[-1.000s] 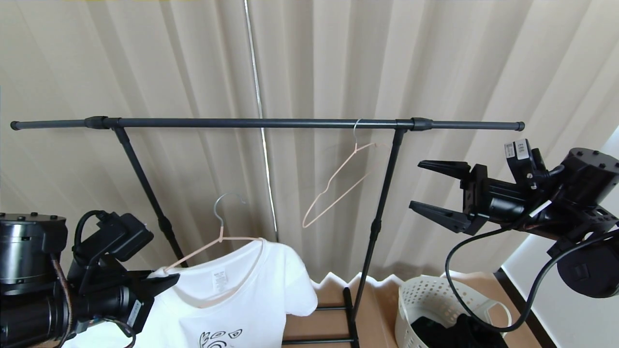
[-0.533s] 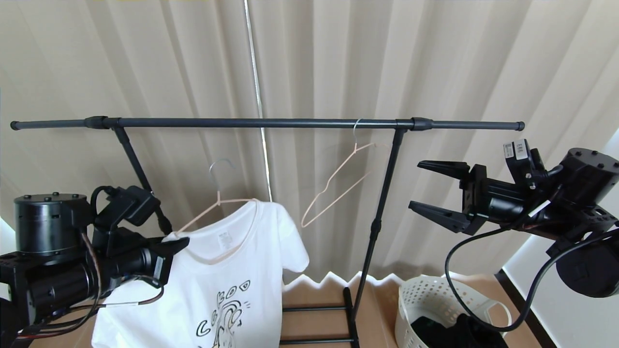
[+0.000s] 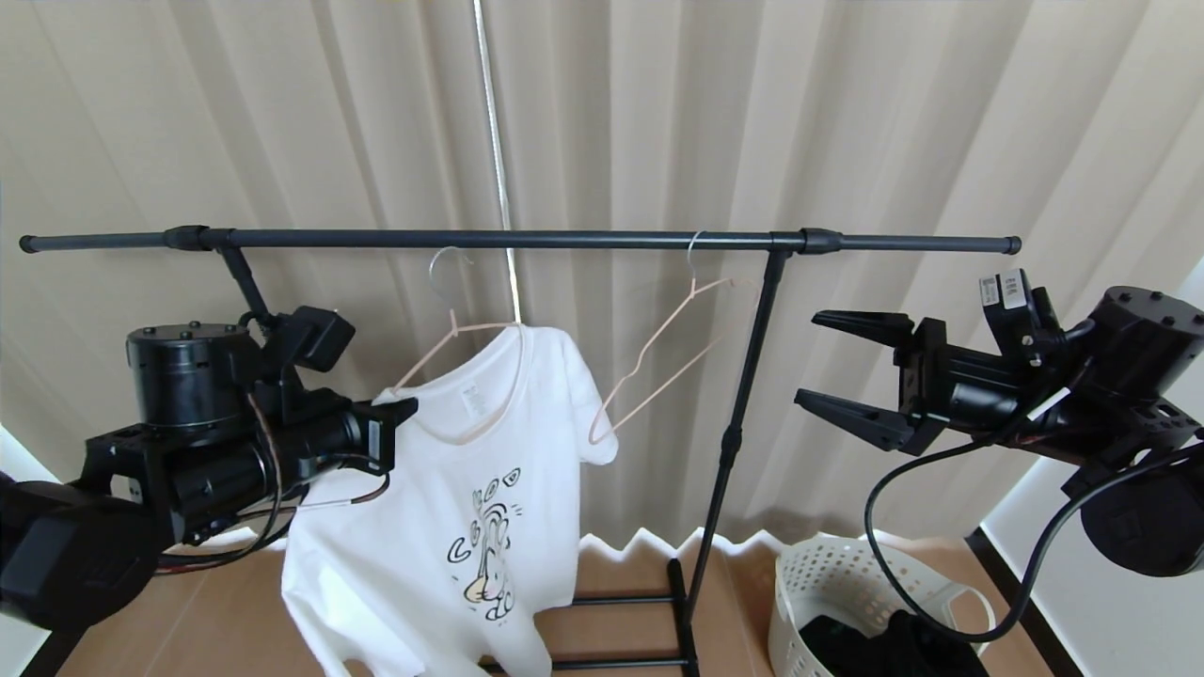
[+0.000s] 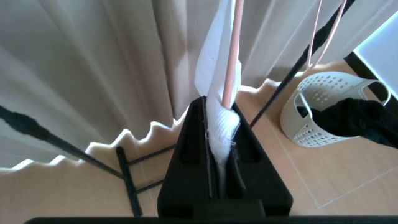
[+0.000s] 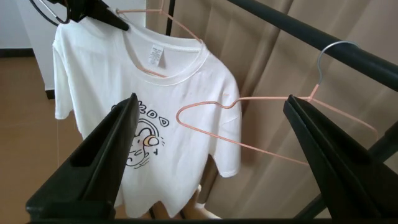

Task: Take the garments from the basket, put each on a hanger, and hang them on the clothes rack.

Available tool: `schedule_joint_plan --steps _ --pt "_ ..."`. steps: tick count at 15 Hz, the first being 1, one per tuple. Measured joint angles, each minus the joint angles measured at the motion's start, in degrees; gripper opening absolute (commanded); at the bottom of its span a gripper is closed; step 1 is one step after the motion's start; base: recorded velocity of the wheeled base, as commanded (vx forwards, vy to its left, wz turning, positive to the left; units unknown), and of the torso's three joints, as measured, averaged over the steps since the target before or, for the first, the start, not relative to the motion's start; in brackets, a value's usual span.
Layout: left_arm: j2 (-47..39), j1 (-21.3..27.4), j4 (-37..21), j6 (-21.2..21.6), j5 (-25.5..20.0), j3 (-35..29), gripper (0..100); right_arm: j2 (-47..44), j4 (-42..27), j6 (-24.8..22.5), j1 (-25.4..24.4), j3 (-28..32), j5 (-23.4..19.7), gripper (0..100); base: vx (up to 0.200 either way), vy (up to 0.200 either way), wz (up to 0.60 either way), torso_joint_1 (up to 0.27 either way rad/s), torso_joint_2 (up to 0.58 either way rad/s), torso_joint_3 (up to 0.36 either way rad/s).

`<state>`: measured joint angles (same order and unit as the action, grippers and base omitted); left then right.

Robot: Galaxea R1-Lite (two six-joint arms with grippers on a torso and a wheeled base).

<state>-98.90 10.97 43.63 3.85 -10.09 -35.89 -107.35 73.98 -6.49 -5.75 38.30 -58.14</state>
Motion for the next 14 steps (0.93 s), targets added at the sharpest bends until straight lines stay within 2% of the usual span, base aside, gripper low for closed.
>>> schedule_joint_plan --steps 5,8,14 --pt "-5.6 2.0 -0.8 -2.0 1.1 -8.8 0 0.0 0.0 0.0 0.1 0.2 0.0 100 0.0 0.0 0.0 0.0 0.0 0.0" --pt "-7.7 2.4 -5.8 -2.2 1.9 -14.4 0 -0.2 0.0 0.0 0.2 0.5 0.0 100 0.0 0.0 0.0 0.0 0.0 0.0" --pt "-10.2 3.3 -12.1 -6.2 3.8 -23.5 0 -0.7 0.0 0.0 0.2 0.7 0.0 100 0.0 0.0 0.0 0.0 0.0 0.0"
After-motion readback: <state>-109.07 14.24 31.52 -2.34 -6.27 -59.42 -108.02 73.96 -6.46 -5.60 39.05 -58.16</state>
